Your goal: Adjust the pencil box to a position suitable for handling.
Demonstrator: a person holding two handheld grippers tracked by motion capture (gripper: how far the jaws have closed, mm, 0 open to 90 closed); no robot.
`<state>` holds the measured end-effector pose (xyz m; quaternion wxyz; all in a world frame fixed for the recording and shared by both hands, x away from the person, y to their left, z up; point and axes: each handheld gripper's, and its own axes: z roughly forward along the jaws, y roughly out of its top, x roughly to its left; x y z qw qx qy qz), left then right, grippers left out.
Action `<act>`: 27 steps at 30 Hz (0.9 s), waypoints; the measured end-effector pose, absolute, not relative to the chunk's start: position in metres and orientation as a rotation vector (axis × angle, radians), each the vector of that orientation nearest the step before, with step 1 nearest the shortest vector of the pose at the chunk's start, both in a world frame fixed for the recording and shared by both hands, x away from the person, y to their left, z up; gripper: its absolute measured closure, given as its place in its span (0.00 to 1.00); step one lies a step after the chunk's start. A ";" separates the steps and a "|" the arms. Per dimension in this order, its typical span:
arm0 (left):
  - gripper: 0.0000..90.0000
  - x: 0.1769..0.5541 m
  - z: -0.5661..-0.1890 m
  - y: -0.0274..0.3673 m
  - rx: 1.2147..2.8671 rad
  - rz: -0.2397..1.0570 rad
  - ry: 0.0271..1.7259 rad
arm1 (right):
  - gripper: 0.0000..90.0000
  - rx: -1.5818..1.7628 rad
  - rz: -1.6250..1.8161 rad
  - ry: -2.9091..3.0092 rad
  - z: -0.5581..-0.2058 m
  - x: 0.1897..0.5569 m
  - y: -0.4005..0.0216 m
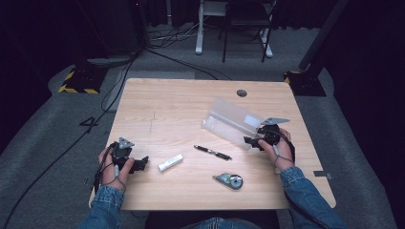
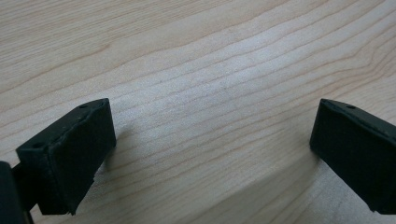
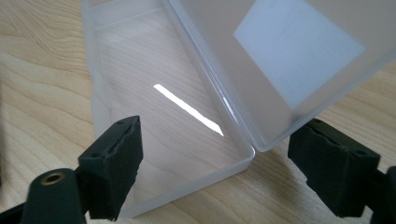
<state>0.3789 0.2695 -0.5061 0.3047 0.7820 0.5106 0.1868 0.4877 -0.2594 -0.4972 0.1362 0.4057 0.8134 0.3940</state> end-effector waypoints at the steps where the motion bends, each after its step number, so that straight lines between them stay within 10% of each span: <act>1: 0.01 0.379 -0.506 0.270 2.072 0.492 1.352 | 0.22 1.166 1.128 2.368 -0.498 0.487 -0.259; 27: 0.01 0.379 -0.506 0.269 2.071 0.494 1.353 | 0.24 0.990 1.061 2.462 -0.500 0.455 -0.266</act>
